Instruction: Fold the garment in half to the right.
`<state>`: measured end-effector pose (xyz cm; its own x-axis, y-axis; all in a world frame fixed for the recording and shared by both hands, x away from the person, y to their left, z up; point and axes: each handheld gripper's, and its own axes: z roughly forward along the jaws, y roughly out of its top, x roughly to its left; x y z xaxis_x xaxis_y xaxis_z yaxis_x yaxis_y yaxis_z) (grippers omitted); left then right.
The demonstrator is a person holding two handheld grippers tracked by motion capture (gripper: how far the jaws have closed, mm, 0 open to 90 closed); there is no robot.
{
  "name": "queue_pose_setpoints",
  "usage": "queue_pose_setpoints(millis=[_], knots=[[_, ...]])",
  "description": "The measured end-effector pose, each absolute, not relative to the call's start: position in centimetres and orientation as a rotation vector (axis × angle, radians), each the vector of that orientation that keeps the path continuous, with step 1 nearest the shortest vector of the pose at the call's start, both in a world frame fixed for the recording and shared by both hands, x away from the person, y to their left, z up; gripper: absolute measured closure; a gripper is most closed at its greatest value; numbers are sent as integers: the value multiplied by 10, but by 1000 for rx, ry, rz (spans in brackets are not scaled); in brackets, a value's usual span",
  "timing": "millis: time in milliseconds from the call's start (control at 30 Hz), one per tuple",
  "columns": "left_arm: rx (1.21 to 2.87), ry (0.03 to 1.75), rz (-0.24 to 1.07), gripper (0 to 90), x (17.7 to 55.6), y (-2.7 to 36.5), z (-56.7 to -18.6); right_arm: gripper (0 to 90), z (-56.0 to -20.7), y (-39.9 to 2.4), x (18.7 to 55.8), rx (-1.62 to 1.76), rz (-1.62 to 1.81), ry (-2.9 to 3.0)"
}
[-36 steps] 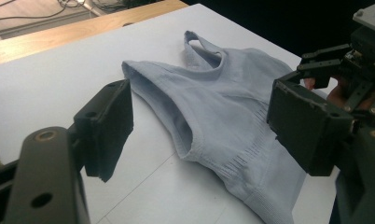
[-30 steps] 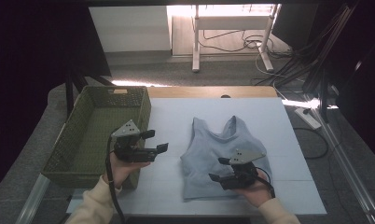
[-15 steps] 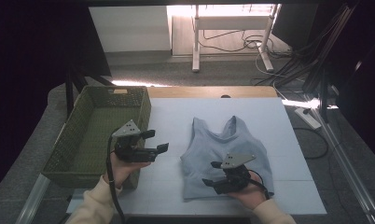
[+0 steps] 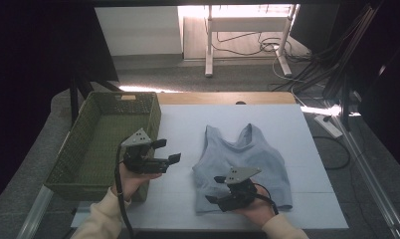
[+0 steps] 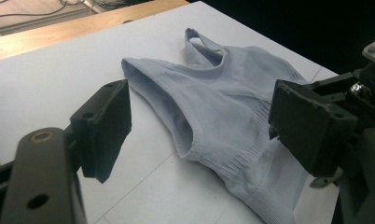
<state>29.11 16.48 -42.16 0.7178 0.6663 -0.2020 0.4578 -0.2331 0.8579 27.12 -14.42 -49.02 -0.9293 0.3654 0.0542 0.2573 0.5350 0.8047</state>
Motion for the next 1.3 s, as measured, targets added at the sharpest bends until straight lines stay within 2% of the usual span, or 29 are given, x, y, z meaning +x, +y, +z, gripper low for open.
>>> queue_pose_setpoints(millis=[467, 900, 1300], knots=[[1880, 867, 250, 215, 290, 162, -420, 310, -504, -97, 258, 393, 1304, 2777], [1880, 875, 248, 209, 290, 162, -420, 309, -506, -94, 252, 348, 1263, 2821], [1875, 876, 250, 205, 289, 162, -419, 291, -522, -86, 253, 322, 1015, 2856]])
